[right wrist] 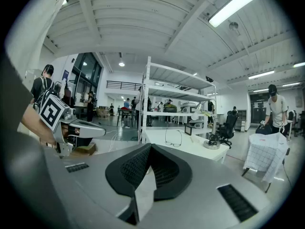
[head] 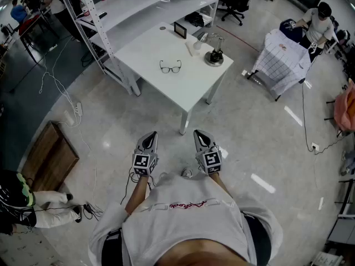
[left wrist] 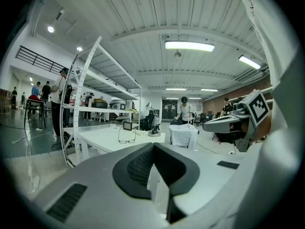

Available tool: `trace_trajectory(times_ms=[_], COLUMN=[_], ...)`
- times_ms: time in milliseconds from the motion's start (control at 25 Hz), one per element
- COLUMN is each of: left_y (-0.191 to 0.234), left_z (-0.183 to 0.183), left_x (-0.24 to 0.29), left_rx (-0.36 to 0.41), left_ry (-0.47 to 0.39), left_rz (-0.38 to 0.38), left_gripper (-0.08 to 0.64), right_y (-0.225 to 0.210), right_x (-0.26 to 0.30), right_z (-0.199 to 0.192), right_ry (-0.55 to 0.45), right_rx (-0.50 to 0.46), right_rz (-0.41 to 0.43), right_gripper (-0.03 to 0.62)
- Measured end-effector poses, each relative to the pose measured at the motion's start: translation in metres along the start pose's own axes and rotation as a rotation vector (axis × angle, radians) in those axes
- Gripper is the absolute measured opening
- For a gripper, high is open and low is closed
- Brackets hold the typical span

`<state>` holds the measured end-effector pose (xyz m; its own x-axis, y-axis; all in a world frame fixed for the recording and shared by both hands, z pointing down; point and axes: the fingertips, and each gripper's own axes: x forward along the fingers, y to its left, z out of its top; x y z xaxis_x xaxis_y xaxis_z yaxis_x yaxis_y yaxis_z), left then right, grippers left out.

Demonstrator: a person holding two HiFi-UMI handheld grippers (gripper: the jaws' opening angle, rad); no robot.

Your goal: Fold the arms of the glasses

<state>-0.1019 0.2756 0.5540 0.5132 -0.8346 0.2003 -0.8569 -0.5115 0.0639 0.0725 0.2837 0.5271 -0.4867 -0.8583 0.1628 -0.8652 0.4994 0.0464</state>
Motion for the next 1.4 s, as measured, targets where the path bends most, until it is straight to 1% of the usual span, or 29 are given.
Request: trace_trajectory(times_ms=[280, 440, 680, 960, 1200, 1400], left_y=[-0.004, -0.007, -0.008, -0.007, -0.007, -0.013], left_z=[-0.005, -0.008, -0.006, -0.002, 0.002, -0.004], left_x=[0.004, 0.005, 0.016, 0.037, 0.054, 0.068], left_rx=[-0.008, -0.011, -0.013, -0.008, 0.003, -0.004], left_ry=[0.017, 0.028, 0.038, 0.046, 0.040, 0.048], left_rz=[0.005, 0.011, 0.023, 0.049, 0.089, 0.107], left_gripper=[0.029, 0.031, 0.031, 0.029, 0.031, 0.029], right_y=[-0.008, -0.008, -0.017, -0.043, -0.064, -0.078], right_x=[-0.002, -0.002, 0.005, 0.017, 0.022, 0.023], right_z=[-0.005, -0.010, -0.008, -0.017, -0.018, -0.026], right_ry=[0.010, 0.023, 0.002, 0.017, 0.005, 0.014], right_rx=[0.006, 0.016, 0.012, 0.024, 0.013, 0.001], right_rz=[0.000, 0.026, 0.047, 0.040, 0.075, 0.101], right_gripper=[-0.005, -0.005, -0.003, -0.003, -0.003, -0.003])
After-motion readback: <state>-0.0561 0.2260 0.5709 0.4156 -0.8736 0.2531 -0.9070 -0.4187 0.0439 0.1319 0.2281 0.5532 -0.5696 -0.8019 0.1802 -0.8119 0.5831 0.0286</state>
